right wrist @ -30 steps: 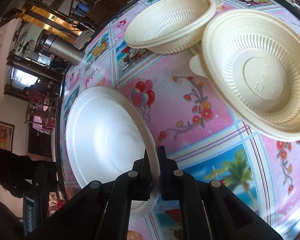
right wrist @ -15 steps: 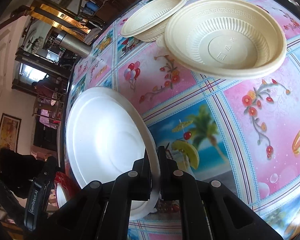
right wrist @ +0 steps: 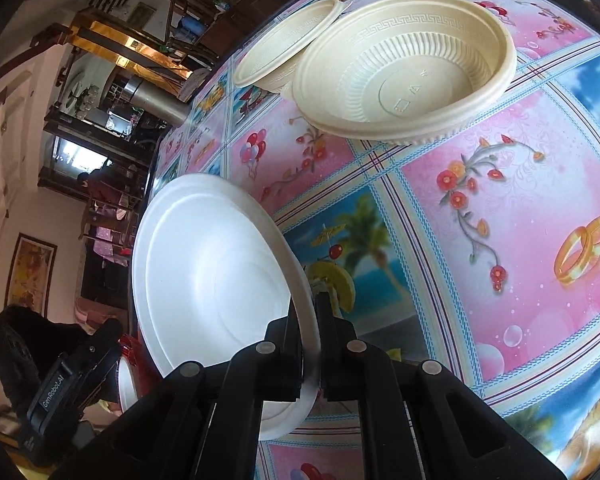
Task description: Organize plates and bowls
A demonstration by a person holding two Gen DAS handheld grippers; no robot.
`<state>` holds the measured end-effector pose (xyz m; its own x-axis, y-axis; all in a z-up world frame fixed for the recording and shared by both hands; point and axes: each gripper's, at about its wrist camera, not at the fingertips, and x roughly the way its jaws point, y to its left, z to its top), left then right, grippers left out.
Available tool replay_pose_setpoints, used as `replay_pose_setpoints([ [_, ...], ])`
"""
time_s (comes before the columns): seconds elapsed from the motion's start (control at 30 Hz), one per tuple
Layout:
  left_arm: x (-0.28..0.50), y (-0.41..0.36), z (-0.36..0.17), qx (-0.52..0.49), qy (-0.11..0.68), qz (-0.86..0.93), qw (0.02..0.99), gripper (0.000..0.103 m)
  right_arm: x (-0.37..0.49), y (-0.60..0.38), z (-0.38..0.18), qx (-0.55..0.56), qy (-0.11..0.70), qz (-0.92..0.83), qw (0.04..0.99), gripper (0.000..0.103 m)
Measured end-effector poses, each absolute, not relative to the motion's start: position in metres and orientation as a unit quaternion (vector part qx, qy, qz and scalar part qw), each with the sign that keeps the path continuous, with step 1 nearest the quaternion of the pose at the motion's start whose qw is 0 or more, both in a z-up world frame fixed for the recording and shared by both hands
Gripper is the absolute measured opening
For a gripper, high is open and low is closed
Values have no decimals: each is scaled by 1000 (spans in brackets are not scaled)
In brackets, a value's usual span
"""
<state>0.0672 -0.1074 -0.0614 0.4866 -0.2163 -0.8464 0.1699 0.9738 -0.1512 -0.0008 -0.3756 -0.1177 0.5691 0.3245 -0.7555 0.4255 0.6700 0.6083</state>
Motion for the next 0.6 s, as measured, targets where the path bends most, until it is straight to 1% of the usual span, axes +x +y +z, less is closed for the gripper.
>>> replay_pose_setpoints([
  [0.07, 71, -118, -68, -8, 504, -111, 857, 78, -1, -376, -119, 413, 462, -26, 784, 6],
  [0.13, 73, -121, -74, -15, 518, -116, 848, 78, 0, -375, -118, 415, 463, -22, 783, 6],
  [0.33, 83, -116, -77, -33, 525, -106, 844, 78, 10, -372, -112, 382, 488, -46, 783, 11],
  [0.5, 94, -111, -83, -31, 539, -99, 836, 78, 25, -364, -106, 360, 505, -48, 783, 12],
  [0.53, 96, -110, -85, -36, 543, -103, 832, 78, 26, -364, -106, 363, 507, -42, 781, 14],
  [0.6, 97, -110, -86, -45, 547, -111, 828, 78, 28, -363, -104, 365, 509, -34, 779, 24],
])
